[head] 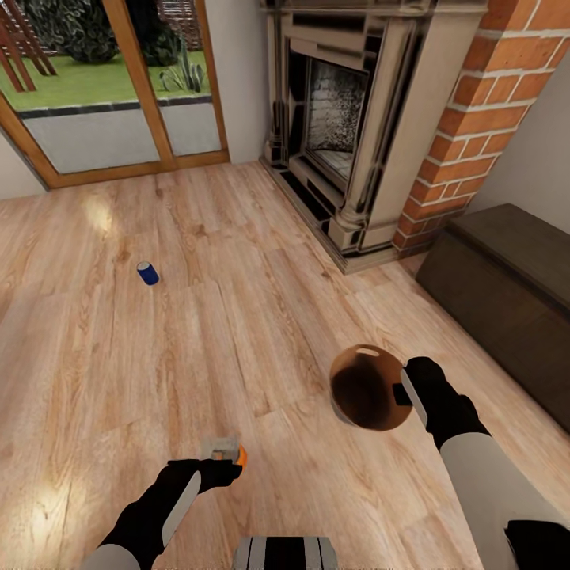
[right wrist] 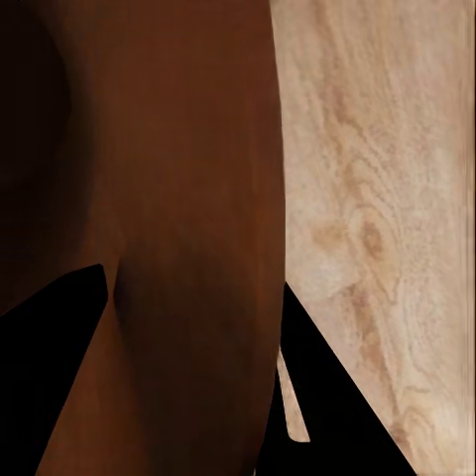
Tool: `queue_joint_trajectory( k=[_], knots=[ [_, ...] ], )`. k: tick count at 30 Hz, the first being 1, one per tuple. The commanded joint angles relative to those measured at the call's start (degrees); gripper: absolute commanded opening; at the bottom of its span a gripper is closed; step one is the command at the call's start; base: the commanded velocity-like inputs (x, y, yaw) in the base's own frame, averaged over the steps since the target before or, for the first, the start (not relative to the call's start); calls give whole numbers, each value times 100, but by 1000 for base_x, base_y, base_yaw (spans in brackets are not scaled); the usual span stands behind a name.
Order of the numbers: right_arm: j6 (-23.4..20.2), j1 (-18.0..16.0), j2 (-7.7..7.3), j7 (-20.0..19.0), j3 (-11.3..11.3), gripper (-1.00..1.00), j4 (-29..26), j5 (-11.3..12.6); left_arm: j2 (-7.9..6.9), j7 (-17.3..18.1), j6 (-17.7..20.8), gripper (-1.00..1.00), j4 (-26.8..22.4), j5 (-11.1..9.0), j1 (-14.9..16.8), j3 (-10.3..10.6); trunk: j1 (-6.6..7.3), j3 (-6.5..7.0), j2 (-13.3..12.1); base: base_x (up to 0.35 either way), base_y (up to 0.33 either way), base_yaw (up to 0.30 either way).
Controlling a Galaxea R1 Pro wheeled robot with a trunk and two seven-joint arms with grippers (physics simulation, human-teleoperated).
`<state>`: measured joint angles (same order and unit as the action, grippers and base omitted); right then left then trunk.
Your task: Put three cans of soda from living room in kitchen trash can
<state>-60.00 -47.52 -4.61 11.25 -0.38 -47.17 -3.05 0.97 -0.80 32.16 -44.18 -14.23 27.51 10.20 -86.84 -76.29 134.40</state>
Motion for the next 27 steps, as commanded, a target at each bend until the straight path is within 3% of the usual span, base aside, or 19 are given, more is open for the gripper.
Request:
queue_joint_trajectory(
  k=[1, 6, 16, 27],
  knots=[
    [0, -18, 23, 23, 1, -100, 4, 94, 0, 0, 1, 100, -3, 0, 0, -1, -22, -28, 42, 0, 0, 0],
    [0, -110, 106, 95, 21, -100, 6, 79, -1, -1, 1, 100, -27, 0, 0, -1, -44, -91, 82, 0, 0, 0],
    [0, -125, 110, 105, 28, -100, 7, 77, -7, -13, 5, 100, -106, 1, 10, -1, -44, -181, 82, 0, 0, 0],
    [0, -126, 110, 106, 48, -100, 6, 77, -17, -1, 44, 100, -735, 27, 25, -1, -44, -280, 82, 0, 0, 0]
  ],
)
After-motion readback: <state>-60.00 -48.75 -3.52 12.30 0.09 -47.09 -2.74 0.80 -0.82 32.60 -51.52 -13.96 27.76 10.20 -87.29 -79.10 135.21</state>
